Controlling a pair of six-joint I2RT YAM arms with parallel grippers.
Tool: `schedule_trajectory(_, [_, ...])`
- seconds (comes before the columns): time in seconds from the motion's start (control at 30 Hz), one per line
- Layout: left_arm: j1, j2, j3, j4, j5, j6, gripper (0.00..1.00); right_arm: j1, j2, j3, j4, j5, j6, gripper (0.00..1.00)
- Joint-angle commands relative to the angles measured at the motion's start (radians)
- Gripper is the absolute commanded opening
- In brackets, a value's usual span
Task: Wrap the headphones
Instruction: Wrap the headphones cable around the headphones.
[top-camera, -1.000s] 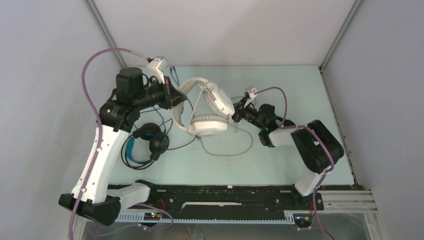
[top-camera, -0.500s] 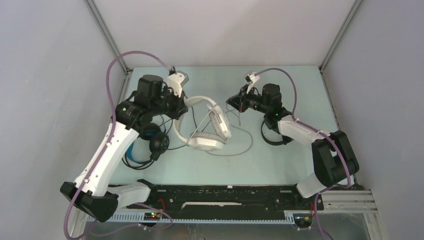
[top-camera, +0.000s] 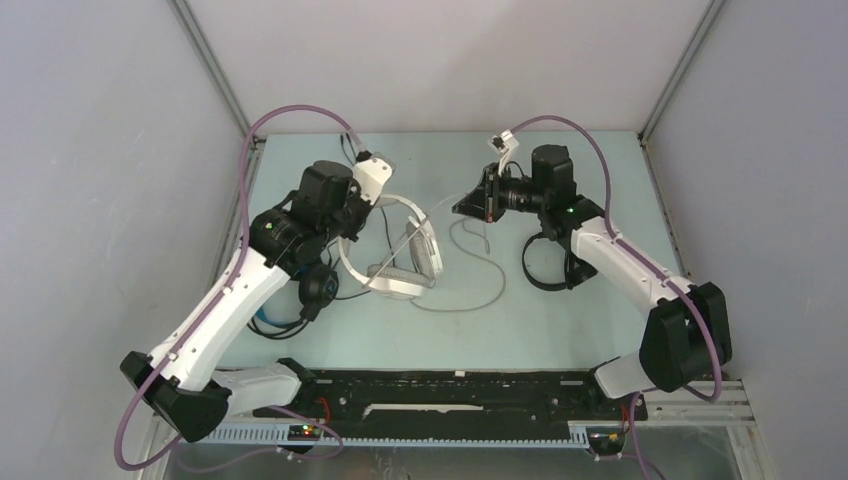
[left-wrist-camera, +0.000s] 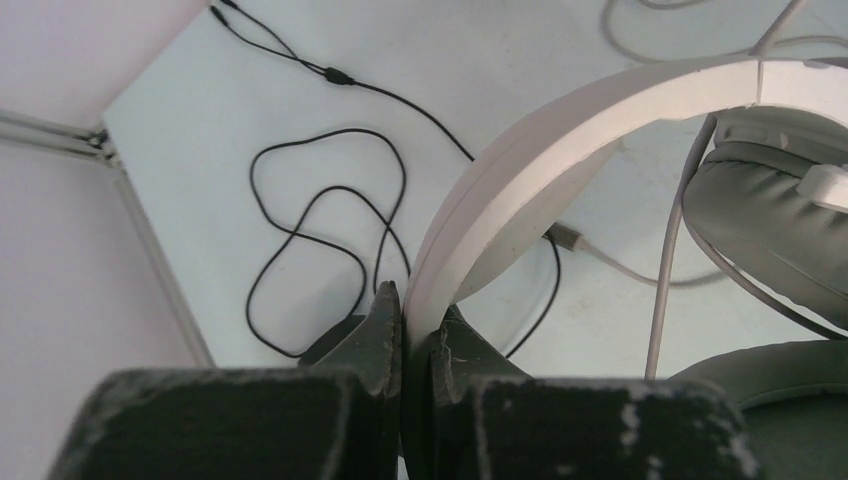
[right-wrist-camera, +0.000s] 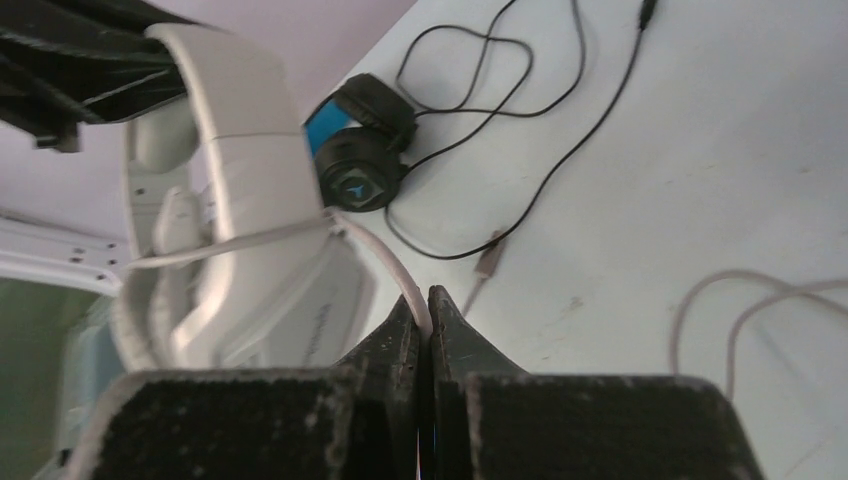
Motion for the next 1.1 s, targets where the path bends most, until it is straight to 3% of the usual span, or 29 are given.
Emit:
schedule_trajectory(0.0, [-0.018, -0.027, -0.026, 0.105, -0.134, 0.061, 0.00, 0.007, -0.048, 0.048, -0.015, -0.116, 0.114, 0.00])
schedule_trajectory(0.27, [-0.031, -0.014, -0.048, 0.161, -0.223, 0.047, 0.00, 0.053, -0.059, 0.048, 0.134, -0.201, 0.284, 0.00])
schedule_trajectory(0.57, [-0.035, 0.006, -0.036, 0.184, -0.365, -0.039, 0.00, 0.154, -0.009, 0.048, 0.308, -0.230, 0.431, 0.06])
schedule_trajectory(1.07, [-0.033, 0.038, -0.009, 0.209, -0.599, -0.327, 0.00, 0.270, 0.032, 0.048, 0.489, -0.141, 0.500, 0.15])
